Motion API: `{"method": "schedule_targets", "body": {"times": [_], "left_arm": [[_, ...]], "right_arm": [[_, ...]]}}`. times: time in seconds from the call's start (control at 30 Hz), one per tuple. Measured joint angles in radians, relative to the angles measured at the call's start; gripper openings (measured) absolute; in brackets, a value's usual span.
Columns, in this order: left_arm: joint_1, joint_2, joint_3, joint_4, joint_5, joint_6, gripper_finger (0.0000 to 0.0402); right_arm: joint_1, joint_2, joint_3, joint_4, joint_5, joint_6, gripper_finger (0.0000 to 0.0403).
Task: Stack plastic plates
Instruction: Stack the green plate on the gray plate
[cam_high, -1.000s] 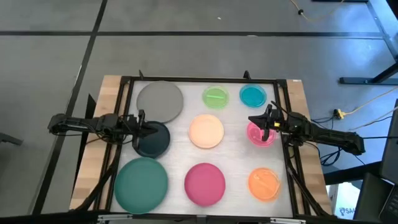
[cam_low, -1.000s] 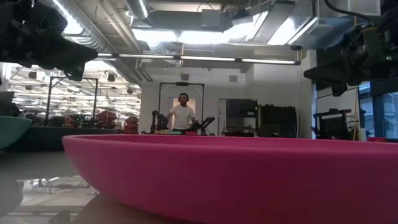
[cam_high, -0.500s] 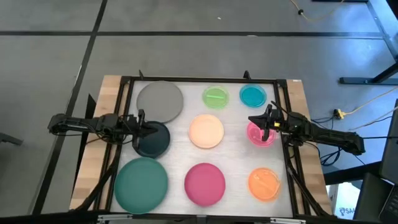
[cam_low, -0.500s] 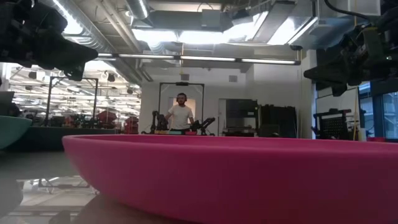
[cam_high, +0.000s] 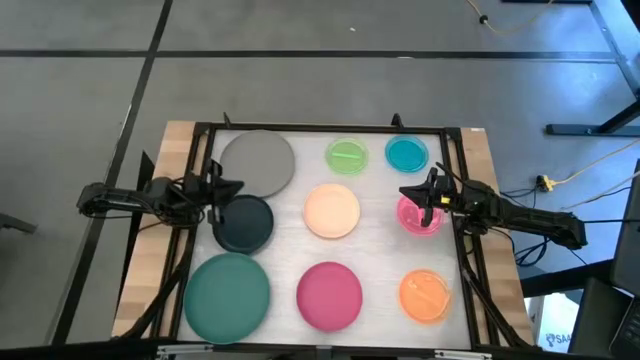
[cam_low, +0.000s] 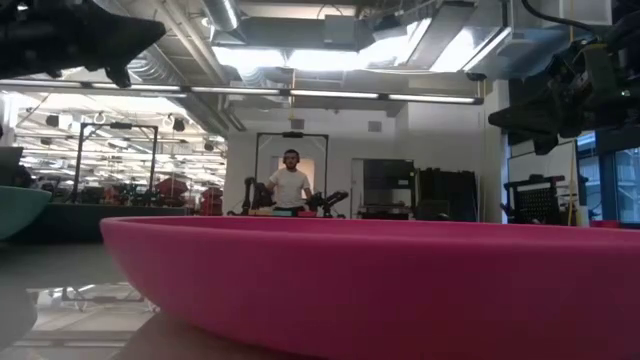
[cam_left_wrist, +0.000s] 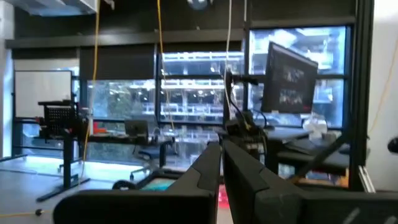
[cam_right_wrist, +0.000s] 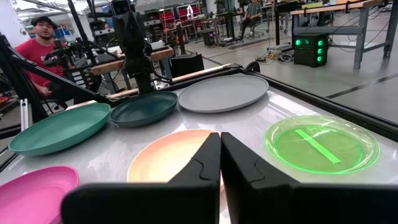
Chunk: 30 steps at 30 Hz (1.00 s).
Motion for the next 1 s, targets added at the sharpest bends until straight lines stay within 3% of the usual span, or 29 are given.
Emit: {"method": "schedule_targets", "body": {"times": [0.33,0.6,0.73,1.0], "left_arm": [[0.016,0.000,0.000,0.068,-0.026,0.156,0.0011],[0.122,0.000,0.000,0.063,-0.027,0.182,0.0011],[0.157,0.001,0.000,-0.073,-0.012,0.038,0.0011],[0.161,0.006,0.000,-0.129,-0.007,-0.062,0.0011]], "right_arm": [[0.000,0.000,-0.001,0.035,0.008,0.002,0.0005],[0.000,0.000,-0.001,0.135,0.051,-0.010,0.0005],[0.000,0.014,-0.001,0.236,0.064,0.007,0.0005],[0.000,0.267,0.030,0.401,0.090,-0.027,0.0005]]}}
